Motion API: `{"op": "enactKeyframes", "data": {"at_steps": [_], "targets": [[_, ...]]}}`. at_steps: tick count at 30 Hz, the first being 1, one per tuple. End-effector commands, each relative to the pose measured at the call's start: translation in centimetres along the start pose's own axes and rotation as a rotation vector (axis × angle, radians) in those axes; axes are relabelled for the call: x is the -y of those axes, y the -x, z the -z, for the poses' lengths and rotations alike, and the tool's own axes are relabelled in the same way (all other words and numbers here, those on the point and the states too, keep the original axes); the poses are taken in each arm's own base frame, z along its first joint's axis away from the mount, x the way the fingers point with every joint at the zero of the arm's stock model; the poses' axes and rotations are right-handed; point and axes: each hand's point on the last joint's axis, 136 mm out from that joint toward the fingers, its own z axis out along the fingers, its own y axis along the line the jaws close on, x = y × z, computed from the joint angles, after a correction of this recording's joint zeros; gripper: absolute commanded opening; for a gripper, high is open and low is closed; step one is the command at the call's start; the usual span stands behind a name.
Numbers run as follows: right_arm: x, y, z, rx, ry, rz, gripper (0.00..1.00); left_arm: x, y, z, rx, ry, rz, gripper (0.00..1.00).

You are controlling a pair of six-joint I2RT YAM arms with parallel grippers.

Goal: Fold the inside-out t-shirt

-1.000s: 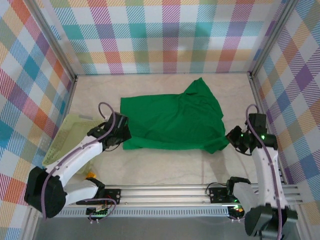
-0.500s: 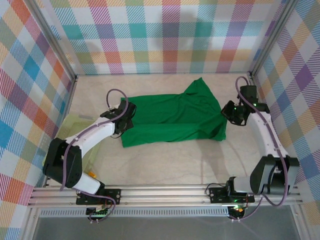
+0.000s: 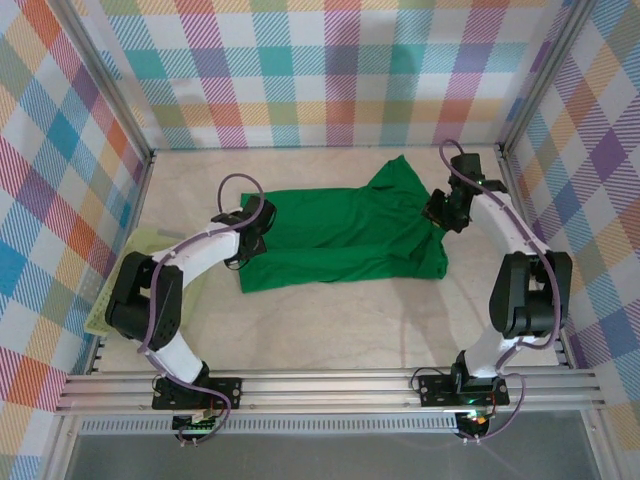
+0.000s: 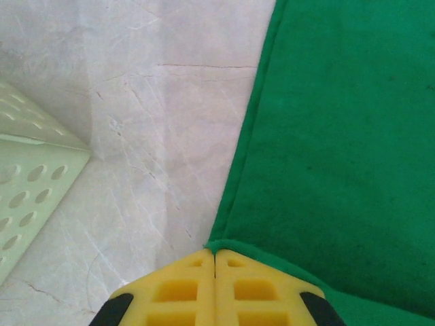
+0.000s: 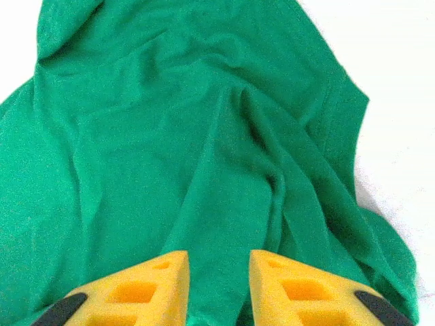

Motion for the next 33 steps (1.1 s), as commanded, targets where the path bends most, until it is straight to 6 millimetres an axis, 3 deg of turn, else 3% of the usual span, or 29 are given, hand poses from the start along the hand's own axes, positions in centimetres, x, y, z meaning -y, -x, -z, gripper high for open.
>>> {"op": "enactKeyframes", "data": {"at_steps": [1,4,8,11,13,16,19,23,29,33], "targets": [[-0.4,1.1,1.1,0.031,-0.028,0.057,0.48,-1.7,0.6,-0.2,0.0,0.096,0.006,0.17],[1.1,0.4,2.7,0.067,-0.081,0.082,0.6,-2.4,0.6,0.2,0.003,0.119,-0.003,0.38],[3.1,-2.3,3.6,0.059,-0.112,0.104,0.64,-1.6,0.1,3.2,0.055,0.046,-0.04,0.57],[4.6,-5.2,2.7,-0.004,-0.121,0.108,0.64,0.9,-1.5,5.7,0.074,-0.077,-0.092,0.61],[5.2,-6.7,2.0,-0.028,-0.105,0.098,0.64,3.5,-3.6,6.0,0.034,-0.196,-0.123,0.61],[5.4,-8.2,0.9,-0.072,-0.076,0.08,0.64,5.9,-5.9,4.8,-0.036,-0.27,-0.134,0.59],[6.5,-8.6,-0.1,-0.081,-0.12,0.061,0.62,6.7,-6.9,2.8,-0.081,-0.26,-0.129,0.51],[7.4,-8.5,-0.4,-0.059,-0.157,0.023,0.57,6.2,-7.4,0.4,-0.118,-0.225,-0.092,0.49],[8.9,-8.2,-0.1,-0.024,-0.181,-0.031,0.39,4.5,-8.2,-2.7,-0.185,-0.162,-0.046,0.44],[9.6,-8.4,-0.6,-0.03,-0.192,-0.047,0.34,3.4,-8.5,-3.8,-0.209,-0.152,-0.01,0.44]]}}
